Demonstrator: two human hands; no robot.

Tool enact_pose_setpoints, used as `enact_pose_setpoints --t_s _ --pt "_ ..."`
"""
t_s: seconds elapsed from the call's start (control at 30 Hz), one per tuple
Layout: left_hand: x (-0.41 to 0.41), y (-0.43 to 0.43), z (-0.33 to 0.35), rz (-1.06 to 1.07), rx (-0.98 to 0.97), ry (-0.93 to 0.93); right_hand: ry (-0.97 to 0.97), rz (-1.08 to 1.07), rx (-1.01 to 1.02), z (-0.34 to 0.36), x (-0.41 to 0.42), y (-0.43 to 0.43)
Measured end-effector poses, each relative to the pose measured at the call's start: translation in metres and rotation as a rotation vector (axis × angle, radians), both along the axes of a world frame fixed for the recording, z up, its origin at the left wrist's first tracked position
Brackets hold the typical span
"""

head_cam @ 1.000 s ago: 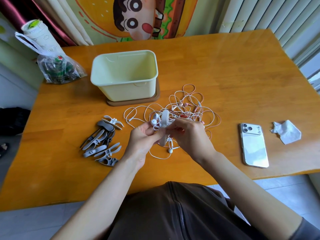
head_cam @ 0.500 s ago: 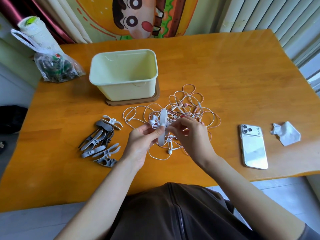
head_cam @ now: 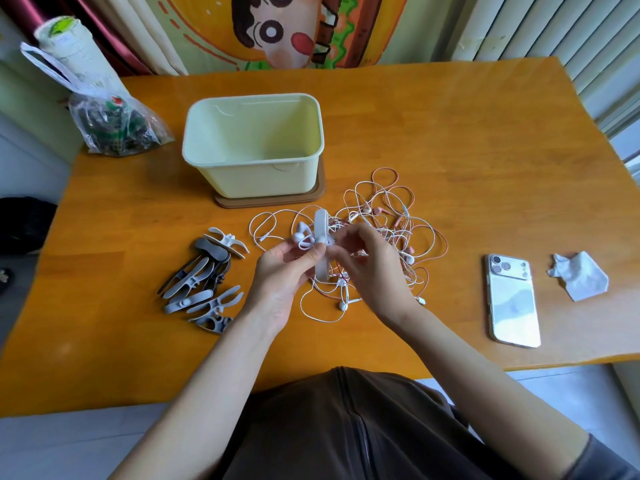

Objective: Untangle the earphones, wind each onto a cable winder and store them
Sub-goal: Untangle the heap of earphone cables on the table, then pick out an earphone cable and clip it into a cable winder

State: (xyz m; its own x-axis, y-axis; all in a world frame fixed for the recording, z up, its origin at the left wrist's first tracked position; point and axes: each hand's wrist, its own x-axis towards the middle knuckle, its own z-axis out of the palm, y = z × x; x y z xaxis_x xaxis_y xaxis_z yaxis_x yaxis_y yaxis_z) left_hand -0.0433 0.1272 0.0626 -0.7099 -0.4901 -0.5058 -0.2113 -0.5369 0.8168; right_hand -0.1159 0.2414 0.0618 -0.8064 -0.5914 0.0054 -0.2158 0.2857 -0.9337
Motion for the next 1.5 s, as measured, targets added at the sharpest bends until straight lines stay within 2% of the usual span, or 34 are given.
enact_pose_setpoints --t_s 0.07,0.13,0.3,0.47,0.53,0.6,0.73,0.8,0.93,1.03,1.17,1.37,1.5 --pt "-0.002 -0.003 -0.001 0.079 0.037 0.039 -0.142 0.02 -0.024 -0.001 -0.001 -0.003" --pt "-0.004 -0.007 -0.002 0.113 0.021 0.033 -0.207 0.048 -0.005 -0.003 -0.003 -0.006" --pt "-0.011 -0.015 -0.006 0.072 -0.112 -0.002 -0.079 0.037 0.032 -0.006 -0.01 -0.019" --pt "-0.026 -0.03 -0.006 0.005 -0.272 -0.014 -0.135 0.046 0.063 -0.008 -0.031 -0.033" --pt "-0.033 -0.041 -0.004 -0.073 -0.405 -0.006 -0.112 0.05 0.082 -0.007 -0.045 -0.038" --pt "-0.041 -0.061 -0.003 -0.141 -0.62 -0.032 -0.042 0.025 0.111 -0.004 -0.064 -0.046" --pt "-0.052 -0.116 0.001 -0.225 -1.083 -0.271 0.124 0.015 0.112 0.012 -0.101 -0.072" --pt "-0.055 -0.145 0.002 -0.232 -1.22 -0.373 0.21 0.061 0.118 0.019 -0.118 -0.095" --pt "-0.058 -0.186 -0.009 -0.298 -1.372 -0.567 0.342 0.188 0.201 0.017 -0.141 -0.149" --pt "-0.061 -0.199 -0.02 -0.328 -1.447 -0.611 0.363 0.274 0.255 0.003 -0.148 -0.185" --pt "-0.064 -0.197 -0.033 -0.253 -1.525 -0.533 0.346 0.315 0.37 -0.025 -0.157 -0.219" --pt "-0.064 -0.167 -0.038 -0.273 -1.488 -0.414 0.254 0.306 0.591 -0.047 -0.152 -0.253" --pt "-0.053 -0.168 -0.041 -0.201 -1.413 -0.287 0.215 0.333 0.725 -0.057 -0.145 -0.275"
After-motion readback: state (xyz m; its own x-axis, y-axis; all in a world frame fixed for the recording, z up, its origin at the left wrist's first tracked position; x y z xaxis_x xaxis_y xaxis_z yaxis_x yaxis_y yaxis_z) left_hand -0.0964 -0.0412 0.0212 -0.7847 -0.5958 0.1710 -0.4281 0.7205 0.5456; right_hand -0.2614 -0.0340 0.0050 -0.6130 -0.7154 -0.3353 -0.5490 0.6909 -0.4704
